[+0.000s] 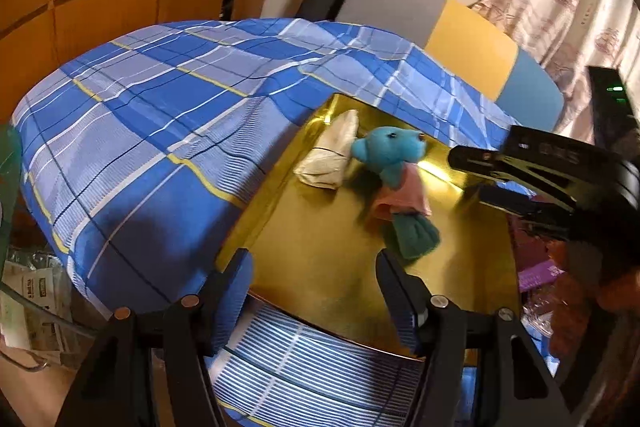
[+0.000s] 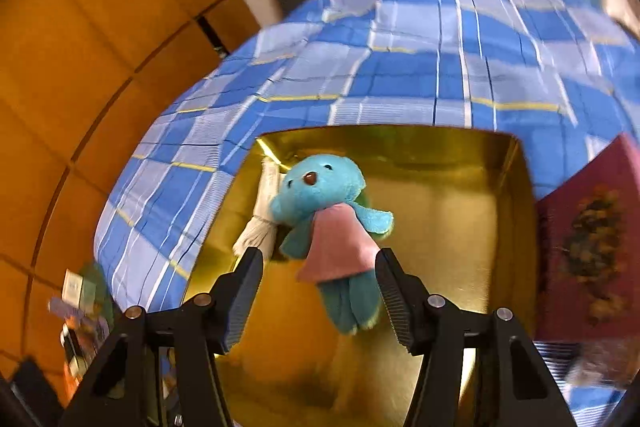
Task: Organize soft objects
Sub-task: 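Lower the blue teddy bear into the gold tray and open the right tool, then move the left tool to the brown scrunchie while the right tool reaches the white mesh cloth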
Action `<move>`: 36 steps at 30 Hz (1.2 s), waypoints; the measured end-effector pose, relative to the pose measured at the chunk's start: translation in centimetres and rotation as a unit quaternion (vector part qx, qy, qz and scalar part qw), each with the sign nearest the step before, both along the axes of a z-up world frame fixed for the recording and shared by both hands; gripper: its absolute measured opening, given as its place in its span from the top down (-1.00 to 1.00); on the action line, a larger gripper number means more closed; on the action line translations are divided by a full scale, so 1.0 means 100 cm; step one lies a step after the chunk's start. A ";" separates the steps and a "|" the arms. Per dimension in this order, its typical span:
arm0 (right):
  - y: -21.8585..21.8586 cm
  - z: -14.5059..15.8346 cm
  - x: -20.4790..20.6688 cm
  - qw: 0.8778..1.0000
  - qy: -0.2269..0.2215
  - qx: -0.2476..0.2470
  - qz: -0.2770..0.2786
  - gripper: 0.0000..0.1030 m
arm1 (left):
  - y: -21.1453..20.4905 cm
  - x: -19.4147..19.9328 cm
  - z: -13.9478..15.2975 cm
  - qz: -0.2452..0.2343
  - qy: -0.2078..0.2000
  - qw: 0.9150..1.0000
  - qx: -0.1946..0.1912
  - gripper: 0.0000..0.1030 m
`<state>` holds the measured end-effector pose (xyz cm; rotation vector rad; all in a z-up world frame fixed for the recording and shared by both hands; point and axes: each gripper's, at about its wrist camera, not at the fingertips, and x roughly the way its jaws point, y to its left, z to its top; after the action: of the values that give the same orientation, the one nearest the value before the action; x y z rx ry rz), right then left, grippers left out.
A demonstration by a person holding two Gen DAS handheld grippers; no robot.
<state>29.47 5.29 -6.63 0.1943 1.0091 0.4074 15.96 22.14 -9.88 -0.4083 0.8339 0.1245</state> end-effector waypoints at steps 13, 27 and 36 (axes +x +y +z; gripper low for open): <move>-0.089 0.058 -0.111 0.986 -0.154 -0.056 0.000 -0.24 | -0.070 -0.017 0.009 -0.111 -0.030 0.993 -0.004 -0.24; -0.255 0.023 -0.160 0.981 -0.100 -0.085 -0.145 -0.35 | -0.159 -0.044 -0.002 -0.234 -0.028 0.972 -0.012 -0.26; -0.365 -0.034 -0.180 0.966 -0.015 -0.151 -0.211 -0.42 | -0.218 -0.062 -0.009 -0.299 -0.009 0.954 0.004 -0.27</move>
<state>11.44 -31.18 -10.01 0.1231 0.9564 -0.1327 9.73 0.37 -10.78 -0.1349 0.9063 -0.4382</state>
